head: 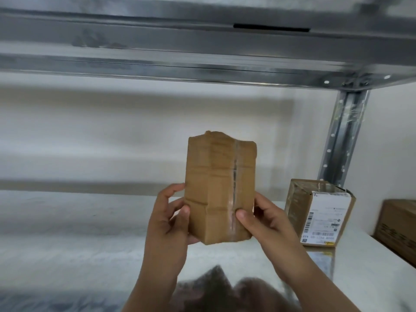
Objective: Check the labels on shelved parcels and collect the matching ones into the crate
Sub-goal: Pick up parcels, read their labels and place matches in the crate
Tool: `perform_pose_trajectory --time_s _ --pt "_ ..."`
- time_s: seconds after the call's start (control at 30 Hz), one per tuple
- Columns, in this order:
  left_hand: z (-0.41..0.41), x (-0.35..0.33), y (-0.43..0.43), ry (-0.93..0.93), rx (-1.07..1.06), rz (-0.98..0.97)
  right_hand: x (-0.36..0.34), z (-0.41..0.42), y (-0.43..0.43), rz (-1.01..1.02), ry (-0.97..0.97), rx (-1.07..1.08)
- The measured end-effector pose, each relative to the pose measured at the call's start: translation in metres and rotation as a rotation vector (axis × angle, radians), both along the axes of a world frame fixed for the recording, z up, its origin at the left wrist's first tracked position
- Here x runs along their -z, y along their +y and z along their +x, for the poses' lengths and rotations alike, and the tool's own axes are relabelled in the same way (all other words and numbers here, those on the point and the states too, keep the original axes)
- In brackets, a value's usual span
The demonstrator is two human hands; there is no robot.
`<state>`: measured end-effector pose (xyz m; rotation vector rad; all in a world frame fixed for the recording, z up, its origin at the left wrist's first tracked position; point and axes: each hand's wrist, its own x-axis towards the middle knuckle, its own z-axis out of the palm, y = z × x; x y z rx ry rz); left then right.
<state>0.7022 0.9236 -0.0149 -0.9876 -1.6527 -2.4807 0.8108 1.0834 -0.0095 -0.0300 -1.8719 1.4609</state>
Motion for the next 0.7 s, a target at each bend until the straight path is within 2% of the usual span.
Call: perform_pose_trajectory --time_s 0.1,0.17,0.27,0.37,0.7 --pt "0.006 -0.004 -0.001 0.0 0.023 -0.006 -0.001 0.002 0.0 -0.046 0.034 -0.037" --pt "0.01 -0.006 -0.001 0.001 0.139 0.0 -0.001 0.003 -0.001 -0.081 0.037 -0.125" --pt "0.014 -0.006 -0.003 0.101 0.27 -0.036 -0.001 0.005 -0.002 -0.106 0.046 -0.219" --pt "0.014 -0.008 -0.004 0.154 0.284 -0.059 -0.002 0.006 -0.004 -0.115 0.046 -0.224" --pt "0.016 -0.01 -0.003 0.104 0.264 -0.065 0.0 0.004 -0.003 -0.116 0.059 -0.214"
